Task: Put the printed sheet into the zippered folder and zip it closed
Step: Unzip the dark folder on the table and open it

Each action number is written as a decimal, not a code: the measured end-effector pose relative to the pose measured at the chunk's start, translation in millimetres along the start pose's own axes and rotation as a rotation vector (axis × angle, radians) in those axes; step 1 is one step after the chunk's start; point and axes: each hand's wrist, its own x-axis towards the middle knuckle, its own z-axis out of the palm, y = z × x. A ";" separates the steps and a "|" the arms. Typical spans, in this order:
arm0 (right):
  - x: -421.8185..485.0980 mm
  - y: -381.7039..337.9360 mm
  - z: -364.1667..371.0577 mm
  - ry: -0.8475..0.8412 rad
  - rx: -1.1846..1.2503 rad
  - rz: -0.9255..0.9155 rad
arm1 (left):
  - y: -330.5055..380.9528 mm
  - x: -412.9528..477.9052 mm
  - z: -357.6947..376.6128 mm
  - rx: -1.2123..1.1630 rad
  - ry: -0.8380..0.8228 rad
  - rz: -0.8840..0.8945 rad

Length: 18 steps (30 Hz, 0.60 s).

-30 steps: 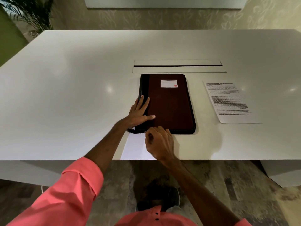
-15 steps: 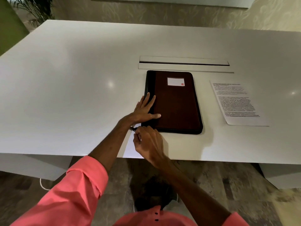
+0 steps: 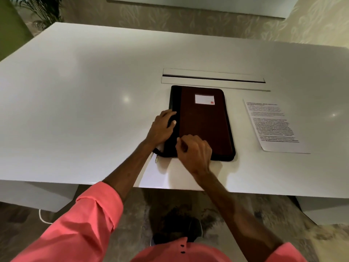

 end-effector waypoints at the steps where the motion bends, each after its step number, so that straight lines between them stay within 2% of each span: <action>1: 9.4 10.2 -4.8 0.026 -0.013 0.038 | 3.0 -0.7 2.3 0.008 0.005 -0.015; 7: 55.1 80.4 -24.0 0.037 -0.105 0.323 | 16.7 2.1 7.3 -0.013 0.034 -0.083; 11: 66.5 111.3 -34.2 0.033 -0.022 0.587 | 23.3 10.8 7.2 -0.029 0.015 -0.136; 18: 86.7 128.8 -40.3 -0.004 0.191 0.780 | 31.0 27.9 4.3 0.047 -0.085 -0.186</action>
